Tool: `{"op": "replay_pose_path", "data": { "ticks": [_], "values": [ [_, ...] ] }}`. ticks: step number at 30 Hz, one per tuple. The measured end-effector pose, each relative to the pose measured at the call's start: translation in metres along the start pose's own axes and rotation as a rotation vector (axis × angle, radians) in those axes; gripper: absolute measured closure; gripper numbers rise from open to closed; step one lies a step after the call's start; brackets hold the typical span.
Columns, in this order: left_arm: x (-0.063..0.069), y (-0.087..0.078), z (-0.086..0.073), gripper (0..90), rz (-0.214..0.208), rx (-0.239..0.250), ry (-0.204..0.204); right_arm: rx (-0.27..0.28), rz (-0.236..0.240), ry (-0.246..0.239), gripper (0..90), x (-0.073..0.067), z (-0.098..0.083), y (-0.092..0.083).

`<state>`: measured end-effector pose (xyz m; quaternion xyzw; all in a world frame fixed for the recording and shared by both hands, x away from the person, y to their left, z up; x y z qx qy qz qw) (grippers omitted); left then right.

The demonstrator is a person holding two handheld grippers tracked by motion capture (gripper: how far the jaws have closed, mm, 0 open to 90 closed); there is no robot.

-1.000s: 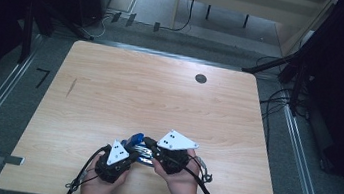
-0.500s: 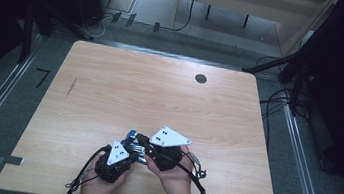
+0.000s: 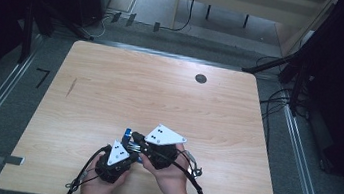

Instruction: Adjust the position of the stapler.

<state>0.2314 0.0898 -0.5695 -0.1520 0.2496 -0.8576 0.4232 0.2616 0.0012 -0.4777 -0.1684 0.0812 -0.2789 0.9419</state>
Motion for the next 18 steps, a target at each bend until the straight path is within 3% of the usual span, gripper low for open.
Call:
{"op": "replay_pose_path", "data": {
  "ticks": [18],
  "values": [
    [0.0,0.0,0.0,90.0,-0.002,-0.002,0.006,0.006,0.041,0.01,90.0,-0.008,0.005,0.018]
  ]
}}
Point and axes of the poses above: each handheld gripper's, and its own axes: y roughly forward along the jaws, z roughly out of its top, x roughly to its right, the point moved 6 cm from there along y, roughly forward along the jaws, and after that the axes turned 4 degrees about x, right-handed, at the moved point
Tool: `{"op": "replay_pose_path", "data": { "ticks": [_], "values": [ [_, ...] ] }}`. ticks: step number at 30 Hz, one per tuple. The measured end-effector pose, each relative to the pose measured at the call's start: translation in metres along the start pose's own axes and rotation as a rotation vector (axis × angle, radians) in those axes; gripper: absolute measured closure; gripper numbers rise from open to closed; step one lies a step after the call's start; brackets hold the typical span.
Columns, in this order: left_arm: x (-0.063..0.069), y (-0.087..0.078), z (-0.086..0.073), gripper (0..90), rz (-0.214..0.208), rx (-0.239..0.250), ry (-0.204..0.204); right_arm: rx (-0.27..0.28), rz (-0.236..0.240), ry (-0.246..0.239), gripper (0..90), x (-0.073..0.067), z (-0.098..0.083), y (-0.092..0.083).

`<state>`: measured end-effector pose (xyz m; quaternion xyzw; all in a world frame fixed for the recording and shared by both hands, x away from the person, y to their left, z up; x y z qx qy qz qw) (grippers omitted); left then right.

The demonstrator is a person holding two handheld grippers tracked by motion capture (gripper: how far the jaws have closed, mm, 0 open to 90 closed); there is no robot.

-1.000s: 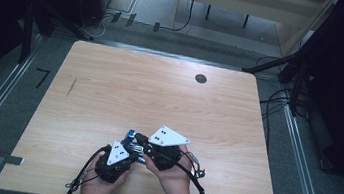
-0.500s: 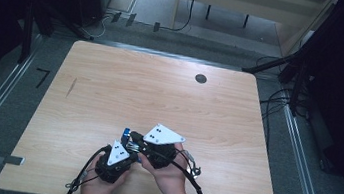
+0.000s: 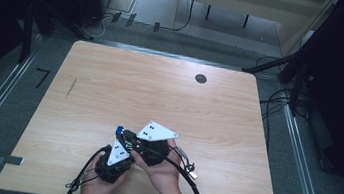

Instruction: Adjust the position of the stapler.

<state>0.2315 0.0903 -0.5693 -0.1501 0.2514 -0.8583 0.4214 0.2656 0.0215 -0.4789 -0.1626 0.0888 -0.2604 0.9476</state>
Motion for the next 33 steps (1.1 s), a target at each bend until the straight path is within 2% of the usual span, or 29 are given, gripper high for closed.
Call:
{"op": "replay_pose_path", "data": {
  "ticks": [16,22,25,33],
  "values": [
    [0.0,0.0,0.0,90.0,0.002,0.002,-0.002,-0.003,0.025,-0.003,90.0,-0.002,0.001,0.01],
    [0.0,0.0,0.0,90.0,0.0,0.002,-0.004,0.011,0.056,0.015,90.0,-0.001,0.001,0.015],
    [0.0,0.0,0.0,90.0,0.001,-0.001,-0.002,-0.022,0.049,0.006,90.0,0.0,-0.002,0.019],
    [0.0,0.0,0.0,90.0,-0.001,0.001,-0.004,-0.03,0.093,0.047,90.0,0.004,-0.007,0.022]
  ]
}}
Point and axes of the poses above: each handheld gripper's, and its own axes: y roughly forward along the jaws, z roughly out of its top, x roughly to its right, the point moved 6 cm from there along y, roughly forward along the jaws, and after that the axes turned 4 degrees about x, right-handed, at the moved point
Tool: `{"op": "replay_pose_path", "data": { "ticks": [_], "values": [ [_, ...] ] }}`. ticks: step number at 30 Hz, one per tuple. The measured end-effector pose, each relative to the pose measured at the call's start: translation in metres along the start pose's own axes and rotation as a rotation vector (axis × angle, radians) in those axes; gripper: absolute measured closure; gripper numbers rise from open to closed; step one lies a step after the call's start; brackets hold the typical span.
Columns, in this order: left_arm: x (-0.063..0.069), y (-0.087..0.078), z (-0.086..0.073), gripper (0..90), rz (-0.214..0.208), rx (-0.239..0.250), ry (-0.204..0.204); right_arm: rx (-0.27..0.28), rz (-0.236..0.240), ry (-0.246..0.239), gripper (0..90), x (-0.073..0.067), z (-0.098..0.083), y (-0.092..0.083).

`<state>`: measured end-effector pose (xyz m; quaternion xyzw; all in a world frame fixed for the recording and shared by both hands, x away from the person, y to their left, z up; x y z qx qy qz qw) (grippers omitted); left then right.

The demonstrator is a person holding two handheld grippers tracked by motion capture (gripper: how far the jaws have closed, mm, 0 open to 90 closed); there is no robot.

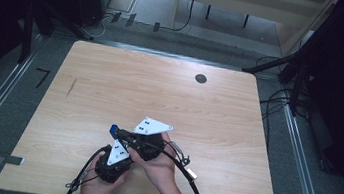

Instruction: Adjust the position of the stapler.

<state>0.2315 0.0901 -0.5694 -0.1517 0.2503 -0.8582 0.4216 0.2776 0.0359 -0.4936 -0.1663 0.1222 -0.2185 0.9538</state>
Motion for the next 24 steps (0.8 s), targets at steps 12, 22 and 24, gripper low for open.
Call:
{"op": "replay_pose_path", "data": {
  "ticks": [12,22,24],
  "values": [
    [0.0,0.0,0.0,90.0,-0.001,0.0,0.0,-0.044,0.033,0.012,90.0,0.003,-0.007,0.011],
    [0.0,0.0,0.0,90.0,0.004,-0.001,0.007,-0.073,0.035,0.009,90.0,0.004,-0.013,0.019],
    [0.0,0.0,0.0,90.0,0.003,-0.001,0.007,-0.072,0.045,0.025,90.0,0.005,-0.014,0.022]
  ]
}}
Point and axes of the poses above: each handheld gripper's, and its own axes: y roughly forward along the jaws, z roughly out of its top, x roughly to its right, the point moved 6 cm from there along y, roughly forward along the jaws, and after that the axes turned 4 degrees about x, right-handed, at the moved point
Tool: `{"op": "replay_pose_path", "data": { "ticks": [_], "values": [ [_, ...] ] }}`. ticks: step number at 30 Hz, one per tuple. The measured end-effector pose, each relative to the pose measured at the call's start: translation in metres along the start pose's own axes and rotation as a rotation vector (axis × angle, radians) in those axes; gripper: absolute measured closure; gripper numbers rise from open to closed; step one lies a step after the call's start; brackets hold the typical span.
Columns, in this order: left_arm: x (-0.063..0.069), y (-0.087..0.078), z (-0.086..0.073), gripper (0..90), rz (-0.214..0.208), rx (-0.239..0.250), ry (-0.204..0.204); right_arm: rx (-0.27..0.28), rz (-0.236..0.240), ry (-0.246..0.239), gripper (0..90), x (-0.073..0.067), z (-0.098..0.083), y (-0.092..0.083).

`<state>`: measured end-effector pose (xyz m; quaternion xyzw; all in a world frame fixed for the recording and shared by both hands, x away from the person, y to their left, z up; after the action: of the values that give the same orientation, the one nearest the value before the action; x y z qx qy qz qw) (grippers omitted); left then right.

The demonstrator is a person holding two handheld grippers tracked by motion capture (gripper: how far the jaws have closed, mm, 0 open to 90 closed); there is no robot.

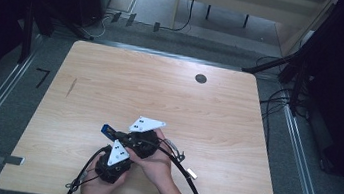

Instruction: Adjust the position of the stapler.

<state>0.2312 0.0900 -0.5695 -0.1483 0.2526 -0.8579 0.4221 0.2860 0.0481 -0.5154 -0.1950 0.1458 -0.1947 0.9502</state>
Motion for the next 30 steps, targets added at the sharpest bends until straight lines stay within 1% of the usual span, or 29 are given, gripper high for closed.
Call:
{"op": "replay_pose_path", "data": {
  "ticks": [2,6,7,10,14,18,21,22,23,25,28,30],
  "values": [
    [0.0,0.0,0.0,90.0,-0.001,-0.001,0.0,-0.005,0.004,0.008,90.0,0.001,-0.002,0.003],
    [0.0,0.0,0.0,90.0,0.0,-0.002,0.0,-0.024,0.001,0.006,90.0,0.002,-0.005,0.008],
    [0.0,0.0,0.0,90.0,0.002,-0.002,0.002,-0.029,0.004,0.013,90.0,0.002,-0.006,0.009],
    [0.0,0.0,0.0,90.0,0.002,-0.003,0.003,-0.043,0.002,0.009,90.0,0.002,-0.008,0.013],
    [0.0,0.0,0.0,90.0,0.001,-0.003,0.004,-0.079,-0.012,0.004,90.0,0.002,-0.013,0.02],
    [0.0,0.0,0.0,90.0,0.002,-0.004,0.005,-0.098,-0.024,0.009,90.0,0.002,-0.015,0.025],
    [0.0,0.0,0.0,90.0,0.004,-0.004,0.007,-0.137,-0.043,-0.014,90.0,0.001,-0.018,0.03],
    [0.0,0.0,0.0,90.0,0.003,-0.004,0.008,-0.131,-0.041,-0.006,90.0,0.001,-0.018,0.03],
    [0.0,0.0,0.0,90.0,0.004,-0.004,0.006,-0.137,-0.036,0.001,90.0,0.001,-0.018,0.031],
    [0.0,0.0,0.0,90.0,0.002,-0.003,0.006,-0.139,-0.038,0.001,90.0,0.001,-0.017,0.031],
    [0.0,0.0,0.0,90.0,0.003,-0.002,0.005,-0.138,-0.06,-0.017,90.0,0.002,-0.017,0.028],
    [0.0,0.0,0.0,90.0,0.001,-0.001,0.003,-0.126,-0.073,-0.014,90.0,0.004,-0.017,0.023]
  ]
}}
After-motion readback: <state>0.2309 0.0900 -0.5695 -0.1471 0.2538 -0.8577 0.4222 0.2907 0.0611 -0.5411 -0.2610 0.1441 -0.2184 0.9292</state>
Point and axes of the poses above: each handheld gripper's, and its own axes: y roughly forward along the jaws, z roughly out of its top, x roughly to its right, the point moved 6 cm from there along y, roughly forward along the jaws, and after that the axes turned 4 degrees about x, right-handed, at the moved point
